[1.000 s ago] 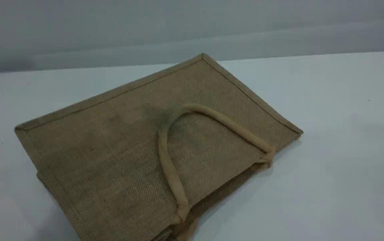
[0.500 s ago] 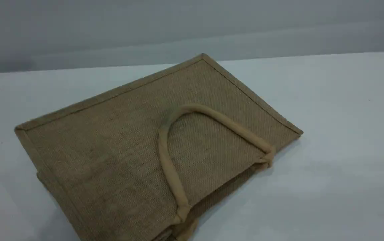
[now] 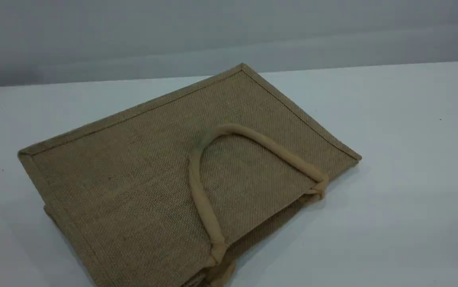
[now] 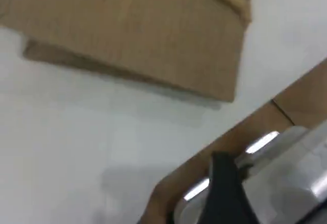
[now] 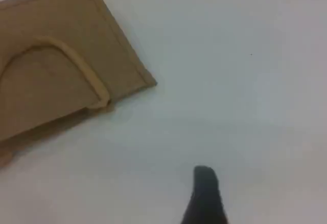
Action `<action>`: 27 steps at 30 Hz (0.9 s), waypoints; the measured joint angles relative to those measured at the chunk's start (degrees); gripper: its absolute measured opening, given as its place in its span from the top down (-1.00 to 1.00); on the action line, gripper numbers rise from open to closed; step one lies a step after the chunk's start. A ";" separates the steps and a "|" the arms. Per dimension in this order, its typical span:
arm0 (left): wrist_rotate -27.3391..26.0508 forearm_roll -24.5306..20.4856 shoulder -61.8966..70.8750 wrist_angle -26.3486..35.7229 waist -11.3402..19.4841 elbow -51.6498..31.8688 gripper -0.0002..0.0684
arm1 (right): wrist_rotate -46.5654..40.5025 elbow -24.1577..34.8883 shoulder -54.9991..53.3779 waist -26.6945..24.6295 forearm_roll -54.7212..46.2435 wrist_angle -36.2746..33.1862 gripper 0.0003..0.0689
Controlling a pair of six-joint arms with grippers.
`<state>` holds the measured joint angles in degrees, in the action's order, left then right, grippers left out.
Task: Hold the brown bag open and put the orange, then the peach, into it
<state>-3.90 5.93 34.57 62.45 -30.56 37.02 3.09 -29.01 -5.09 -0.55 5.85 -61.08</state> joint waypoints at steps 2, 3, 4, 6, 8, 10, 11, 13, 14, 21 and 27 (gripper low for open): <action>2.33 -1.94 -6.00 0.00 0.00 -3.18 -0.20 | 0.00 0.00 0.00 0.00 0.00 0.00 -0.37; 3.31 -2.96 -8.43 0.00 0.00 -4.26 -0.20 | 0.00 0.00 0.00 0.00 0.00 0.00 -0.37; 3.90 -3.40 -11.26 0.00 0.00 -5.31 -0.20 | 0.00 0.00 0.00 0.00 0.00 0.00 -0.37; 5.18 -4.16 -16.20 0.00 0.05 -6.82 -0.20 | 0.00 0.00 0.00 0.00 0.00 0.00 -0.37; 5.24 -5.59 -21.14 -0.08 0.05 -8.07 -0.20 | 0.00 0.00 0.00 0.00 0.00 0.00 -0.37; 5.24 -5.93 -25.16 -0.22 0.05 -8.29 -0.20 | 0.00 0.00 0.00 0.00 0.00 0.00 -0.37; 5.24 -5.93 -27.15 -0.66 0.05 -8.28 -0.20 | 0.00 0.00 0.00 0.00 0.00 0.00 -0.37; 5.15 -5.93 -30.28 -0.56 0.05 -8.28 -0.20 | 0.00 0.00 0.00 0.00 0.00 0.00 -0.37; 4.79 -5.93 -31.71 -0.56 0.05 -8.28 -0.20 | 0.00 0.00 0.17 0.00 0.00 0.00 -0.37; 4.62 -5.93 -34.68 -0.56 0.10 -8.22 -0.20 | 0.00 0.00 4.96 0.00 0.46 -0.01 -0.37; 4.56 -5.93 -34.57 -0.56 0.10 -8.17 -0.20 | 0.00 0.00 5.16 0.05 0.39 -0.01 -0.36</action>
<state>0.66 0.00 0.00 61.89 -30.46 28.85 3.09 -29.01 0.07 -0.50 6.24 -61.10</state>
